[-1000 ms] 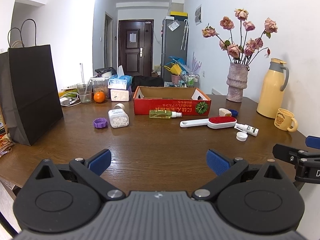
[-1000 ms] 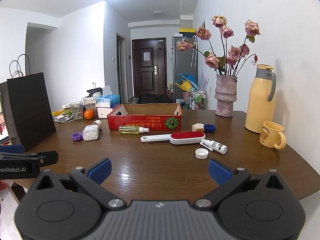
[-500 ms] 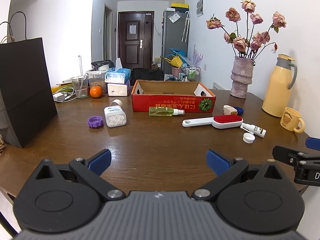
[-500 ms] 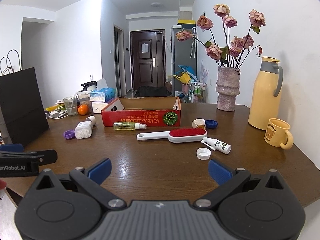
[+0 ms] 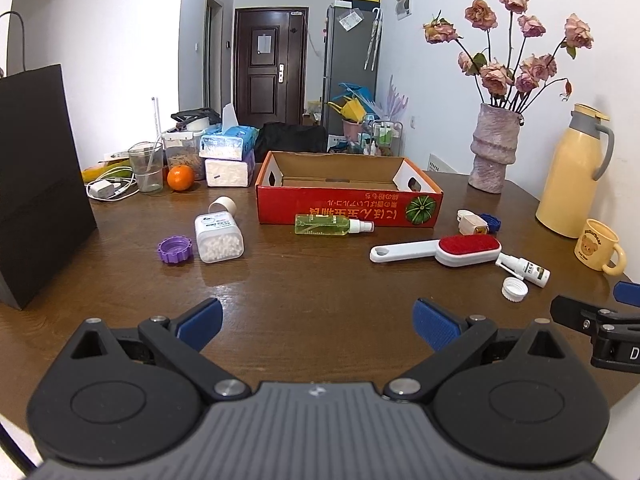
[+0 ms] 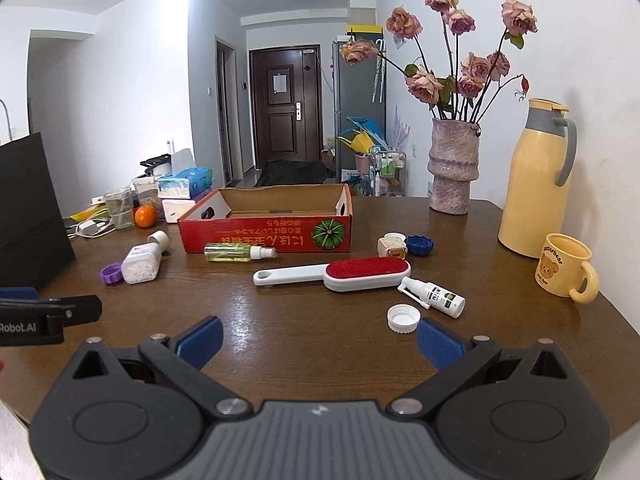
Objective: Organize rigid objects
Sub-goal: 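Reach the right tool to the white bottle cap while the left tool reaches the white cotton-swab container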
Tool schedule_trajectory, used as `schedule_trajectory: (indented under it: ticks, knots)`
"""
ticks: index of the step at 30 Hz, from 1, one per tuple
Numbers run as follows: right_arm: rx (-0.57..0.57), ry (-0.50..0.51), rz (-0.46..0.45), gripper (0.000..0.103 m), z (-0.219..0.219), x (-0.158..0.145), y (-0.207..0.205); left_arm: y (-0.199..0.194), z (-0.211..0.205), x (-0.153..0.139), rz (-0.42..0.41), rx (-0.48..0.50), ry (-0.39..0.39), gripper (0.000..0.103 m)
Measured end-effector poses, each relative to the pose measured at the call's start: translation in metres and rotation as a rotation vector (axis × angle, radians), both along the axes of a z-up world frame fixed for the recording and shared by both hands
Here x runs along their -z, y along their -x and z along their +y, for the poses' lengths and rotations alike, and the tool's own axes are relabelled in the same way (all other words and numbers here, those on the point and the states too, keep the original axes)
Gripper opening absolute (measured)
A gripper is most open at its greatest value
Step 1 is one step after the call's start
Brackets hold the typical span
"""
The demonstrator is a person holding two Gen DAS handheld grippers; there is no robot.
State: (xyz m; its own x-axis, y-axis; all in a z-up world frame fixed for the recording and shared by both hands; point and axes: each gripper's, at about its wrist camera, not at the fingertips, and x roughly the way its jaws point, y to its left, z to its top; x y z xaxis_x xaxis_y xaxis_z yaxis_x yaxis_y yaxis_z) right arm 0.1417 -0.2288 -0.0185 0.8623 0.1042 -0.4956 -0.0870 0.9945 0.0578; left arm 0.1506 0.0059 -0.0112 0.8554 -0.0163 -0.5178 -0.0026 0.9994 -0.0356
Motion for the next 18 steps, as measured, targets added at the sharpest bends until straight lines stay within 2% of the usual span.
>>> schedule_trajectory:
  ticks: [10, 18]
  knots:
    - [0.017, 0.029, 0.017, 0.103, -0.001, 0.012, -0.048, -0.048, 0.005, 0.01, 0.045, -0.008, 0.01, 0.103]
    - [0.028, 0.032, 0.07, 0.103, -0.005, 0.029, -0.085, -0.083, 0.013, 0.022, 0.081, -0.024, 0.016, 0.103]
